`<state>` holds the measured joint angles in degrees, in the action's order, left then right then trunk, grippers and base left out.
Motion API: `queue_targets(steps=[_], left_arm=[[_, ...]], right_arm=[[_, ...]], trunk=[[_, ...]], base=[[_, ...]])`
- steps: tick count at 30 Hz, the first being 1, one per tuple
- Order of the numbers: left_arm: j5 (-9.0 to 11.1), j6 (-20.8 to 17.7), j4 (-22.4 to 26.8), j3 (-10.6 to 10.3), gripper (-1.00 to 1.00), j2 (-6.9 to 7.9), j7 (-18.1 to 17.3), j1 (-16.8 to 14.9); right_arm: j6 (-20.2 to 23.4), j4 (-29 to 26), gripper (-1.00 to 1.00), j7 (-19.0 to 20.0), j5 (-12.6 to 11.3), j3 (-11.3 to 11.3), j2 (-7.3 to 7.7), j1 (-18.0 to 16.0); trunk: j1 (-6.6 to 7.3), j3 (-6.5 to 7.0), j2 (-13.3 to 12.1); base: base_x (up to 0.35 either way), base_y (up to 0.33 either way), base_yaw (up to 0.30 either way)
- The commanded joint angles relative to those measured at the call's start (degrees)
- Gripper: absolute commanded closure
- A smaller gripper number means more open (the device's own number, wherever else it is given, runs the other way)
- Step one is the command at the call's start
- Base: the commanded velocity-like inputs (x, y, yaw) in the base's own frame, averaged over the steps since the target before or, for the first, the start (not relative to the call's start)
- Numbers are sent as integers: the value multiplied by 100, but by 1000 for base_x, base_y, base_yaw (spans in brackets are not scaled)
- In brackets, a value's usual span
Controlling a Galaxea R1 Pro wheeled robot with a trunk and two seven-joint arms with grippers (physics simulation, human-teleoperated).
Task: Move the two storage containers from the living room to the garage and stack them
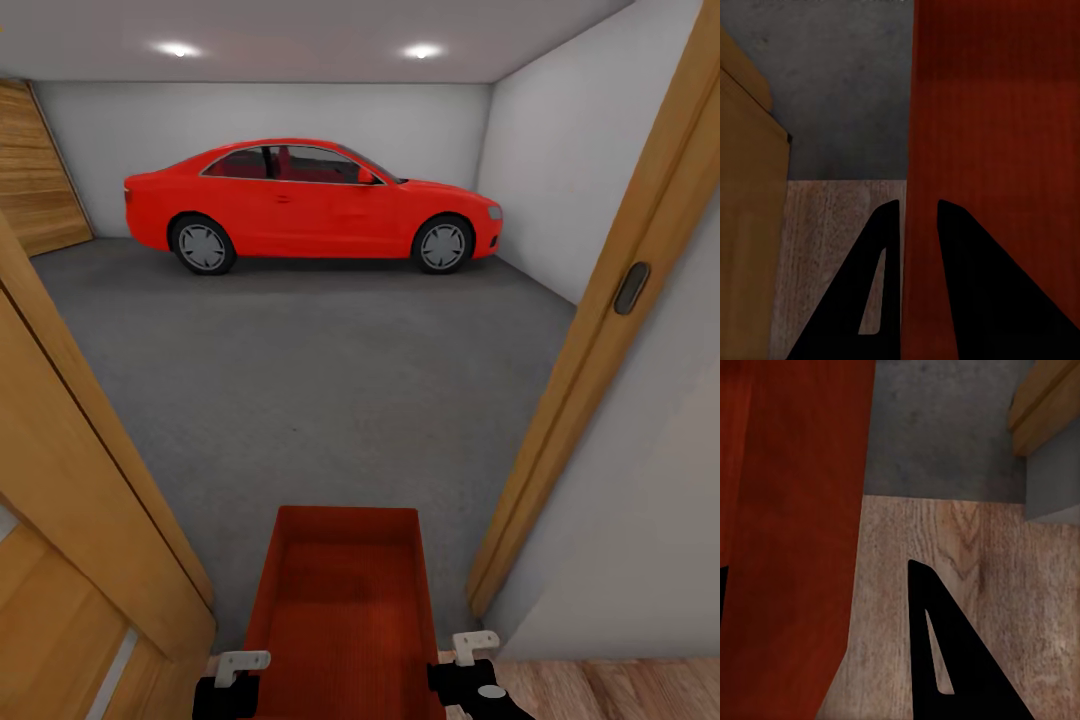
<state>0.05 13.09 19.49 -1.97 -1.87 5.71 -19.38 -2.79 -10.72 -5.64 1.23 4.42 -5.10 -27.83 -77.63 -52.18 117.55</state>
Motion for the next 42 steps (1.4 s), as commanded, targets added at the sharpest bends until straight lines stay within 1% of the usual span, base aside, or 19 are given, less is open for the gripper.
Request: queue_targets(steps=[1, 18, 29, 42], left_arm=[[-14, 18, 2, 21, 100, 3, 80, -5], [-14, 18, 3, 21, 100, 3, 79, -5], [-15, 18, 4, 21, 100, 3, 80, -5], [-13, 18, 3, 21, 100, 3, 84, -5]], right_arm=[[-11, 8, 100, -51, 18, 33, 4, -3], [-11, 8, 100, -51, 18, 33, 5, -3], [-11, 8, 100, -51, 18, 33, 4, -3], [-11, 7, 100, -50, 18, 33, 4, -3]], trunk=[[1, -4, 2], [1, -4, 2], [1, -4, 2], [1, -4, 2]], base=[[3, 2, 0], [2, 0, 0], [197, 0, 0], [30, 0, 0]])
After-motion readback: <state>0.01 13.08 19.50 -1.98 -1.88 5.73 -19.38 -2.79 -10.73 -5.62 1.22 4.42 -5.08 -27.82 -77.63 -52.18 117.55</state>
